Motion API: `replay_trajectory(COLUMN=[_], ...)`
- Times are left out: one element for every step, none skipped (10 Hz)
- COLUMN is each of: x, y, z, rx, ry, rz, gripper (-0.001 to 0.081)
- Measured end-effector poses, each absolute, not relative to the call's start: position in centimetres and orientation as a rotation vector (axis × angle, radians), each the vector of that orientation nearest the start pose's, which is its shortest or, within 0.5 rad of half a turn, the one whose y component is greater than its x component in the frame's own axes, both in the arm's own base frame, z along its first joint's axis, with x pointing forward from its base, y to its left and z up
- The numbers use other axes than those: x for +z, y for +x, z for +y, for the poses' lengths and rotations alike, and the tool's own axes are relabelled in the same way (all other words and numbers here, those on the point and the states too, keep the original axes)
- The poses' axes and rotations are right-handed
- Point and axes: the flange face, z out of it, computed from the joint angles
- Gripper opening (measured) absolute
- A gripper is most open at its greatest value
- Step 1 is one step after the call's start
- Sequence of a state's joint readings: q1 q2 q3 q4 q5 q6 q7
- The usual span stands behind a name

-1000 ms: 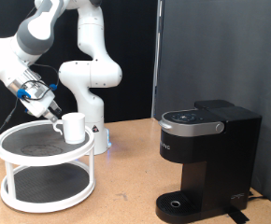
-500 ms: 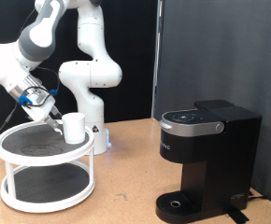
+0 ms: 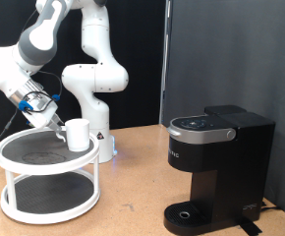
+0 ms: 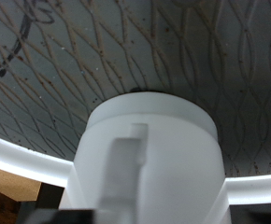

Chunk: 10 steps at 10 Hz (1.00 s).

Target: Make a cup of coffee with the keurig machine

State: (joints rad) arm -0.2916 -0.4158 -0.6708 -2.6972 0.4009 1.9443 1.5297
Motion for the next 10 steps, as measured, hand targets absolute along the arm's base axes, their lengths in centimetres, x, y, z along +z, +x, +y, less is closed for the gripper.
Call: replay_trajectory(x=[32.0, 32.0, 32.0, 32.0, 32.0, 32.1, 32.5, 33.2, 34.4, 35.5], y=[23.2, 23.2, 23.2, 23.1, 23.1, 23.0, 22.9, 22.7, 22.6, 22.6], z=[-25.5, -25.5, -25.6, -25.6, -25.7, -25.7, -25.8, -25.9, -26.2, -26.4], rx=[0.813, 0.813, 0.812, 0.812, 0.812, 0.822, 0.856, 0.904, 0.955, 0.988], ry=[-0.658, -0.656, -0.652, -0.649, -0.645, -0.646, -0.659, -0.677, -0.694, -0.71], rz=[2.512, 2.512, 2.511, 2.51, 2.509, 2.506, 2.497, 2.48, 2.458, 2.445], gripper=[0.0233, 0.0059, 0.0059, 0.0014, 0.0014, 0.0003, 0.0003, 0.0001, 0.0001, 0.0])
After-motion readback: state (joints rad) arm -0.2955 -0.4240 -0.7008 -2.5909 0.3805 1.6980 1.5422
